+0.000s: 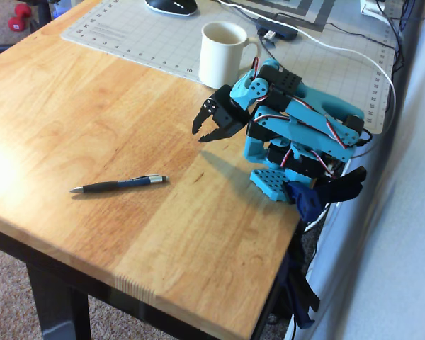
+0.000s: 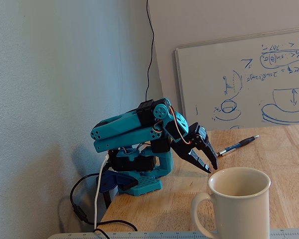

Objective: Grasp a pen and put it in a mug.

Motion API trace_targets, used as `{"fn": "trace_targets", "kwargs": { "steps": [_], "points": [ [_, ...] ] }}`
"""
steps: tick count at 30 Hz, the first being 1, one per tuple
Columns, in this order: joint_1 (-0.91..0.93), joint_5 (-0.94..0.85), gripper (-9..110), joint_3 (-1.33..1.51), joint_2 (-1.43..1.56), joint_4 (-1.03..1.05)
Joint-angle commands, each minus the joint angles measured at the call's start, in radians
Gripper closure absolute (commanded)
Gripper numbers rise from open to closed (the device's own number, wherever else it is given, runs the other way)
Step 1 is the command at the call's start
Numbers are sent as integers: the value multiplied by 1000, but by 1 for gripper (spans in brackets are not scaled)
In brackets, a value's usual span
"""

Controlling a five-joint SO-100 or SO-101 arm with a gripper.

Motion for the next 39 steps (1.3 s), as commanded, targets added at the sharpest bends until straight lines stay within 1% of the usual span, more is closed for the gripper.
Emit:
{"fn": "trace_targets", "kwargs": {
  "steps": [1, 18, 21, 25, 29, 35, 39],
  "points": [
    [-9, 14, 96, -21, 28, 5],
    [-6, 20, 96, -21, 25, 2],
    [-6, 44, 96, -34, -23, 0],
    [-18, 210, 96, -92, -158, -48],
    [-112, 426, 96, -172, -314, -107],
    [-264, 844, 95, -307, -509, -216],
    [-377, 1101, 90, -379, -607, -296]
  ]
}}
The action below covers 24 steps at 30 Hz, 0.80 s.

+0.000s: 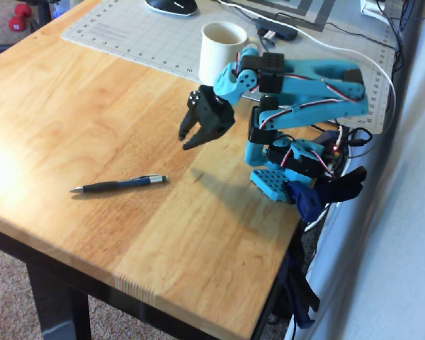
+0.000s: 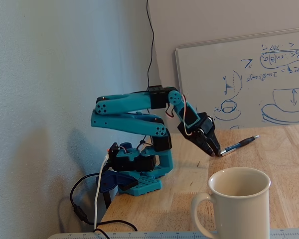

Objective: Grasp a pen and put it in a mug.

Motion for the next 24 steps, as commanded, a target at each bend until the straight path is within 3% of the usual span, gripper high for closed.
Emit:
{"fn": "trace_targets", "kwargs": {
  "steps": [1, 13, 24],
  "points": [
    [-95, 278, 88, -130, -80, -77],
    [-256, 767, 85, -354, -612, -354],
    [-341, 838, 85, -453, -890, -545]
  ]
}}
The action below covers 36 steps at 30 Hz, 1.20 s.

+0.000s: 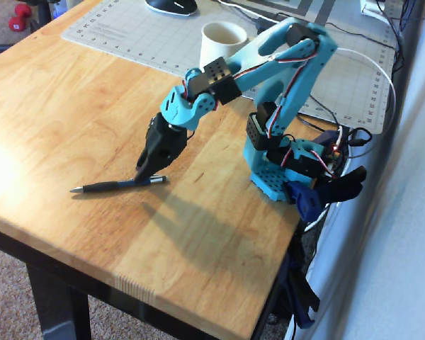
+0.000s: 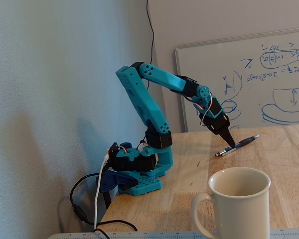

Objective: Grasp a pen and put it in a mug.

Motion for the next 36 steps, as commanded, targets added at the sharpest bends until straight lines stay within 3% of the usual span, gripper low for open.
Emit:
{"fn": "trace_targets", "kwargs": {
  "steps": [1, 15, 24, 36],
  "points": [
    [-9, 11, 85, -89, -29, -61],
    [-6, -3, 86, -95, -141, -104],
    [2, 6, 102, -83, -146, -104],
    [26, -5, 101, -75, -46, -104]
  ]
}}
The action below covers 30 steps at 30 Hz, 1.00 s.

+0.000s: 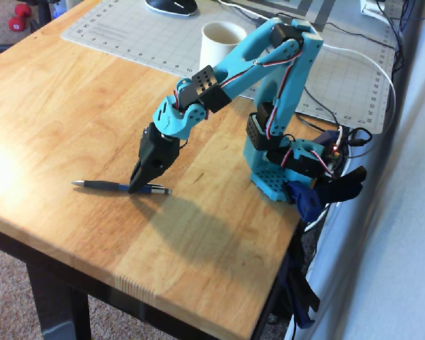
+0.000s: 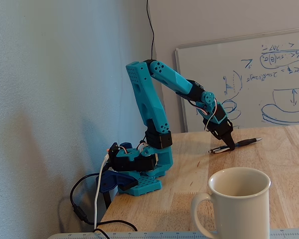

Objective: Grasp a pen and put it in a mug.

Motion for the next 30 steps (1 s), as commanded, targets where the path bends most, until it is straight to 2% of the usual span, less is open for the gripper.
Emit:
{"fn": "trace_targets", "kwargs": {
  "steps": [1, 5, 10, 30],
  "points": [
    [44, -8, 101, -26, 117, -12],
    [101, -51, 101, 38, 224, -14],
    [166, -328, 101, 115, 339, -14],
    [565, -1971, 101, 264, 670, -12]
  ]
}}
